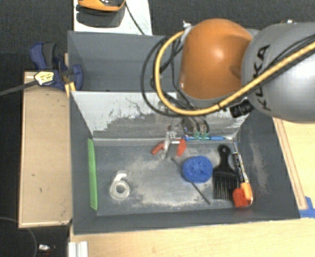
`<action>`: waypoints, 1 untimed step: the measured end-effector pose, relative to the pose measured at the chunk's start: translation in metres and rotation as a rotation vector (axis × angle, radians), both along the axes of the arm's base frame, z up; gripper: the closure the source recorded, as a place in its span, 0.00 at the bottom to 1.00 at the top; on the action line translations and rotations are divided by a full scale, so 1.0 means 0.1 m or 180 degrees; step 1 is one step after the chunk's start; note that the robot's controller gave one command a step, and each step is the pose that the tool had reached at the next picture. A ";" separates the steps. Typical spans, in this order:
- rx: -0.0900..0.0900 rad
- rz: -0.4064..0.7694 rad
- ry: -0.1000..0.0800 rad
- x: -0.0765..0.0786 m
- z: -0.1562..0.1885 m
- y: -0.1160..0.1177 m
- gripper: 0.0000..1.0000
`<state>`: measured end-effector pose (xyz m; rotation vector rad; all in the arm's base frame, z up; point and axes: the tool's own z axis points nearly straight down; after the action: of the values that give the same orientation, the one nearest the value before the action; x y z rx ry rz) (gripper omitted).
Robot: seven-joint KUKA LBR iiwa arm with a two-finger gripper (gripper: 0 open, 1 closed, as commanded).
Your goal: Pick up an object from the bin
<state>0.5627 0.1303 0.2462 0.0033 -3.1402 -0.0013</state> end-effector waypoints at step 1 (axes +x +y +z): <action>0.0001 -0.0009 -0.0016 0.01 0.02 0.00 0.00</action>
Offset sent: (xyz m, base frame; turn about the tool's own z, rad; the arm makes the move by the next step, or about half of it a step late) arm -0.0579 0.0715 -0.1762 -0.2734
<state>0.5639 0.1299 0.2484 -0.0012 -3.1452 -0.0019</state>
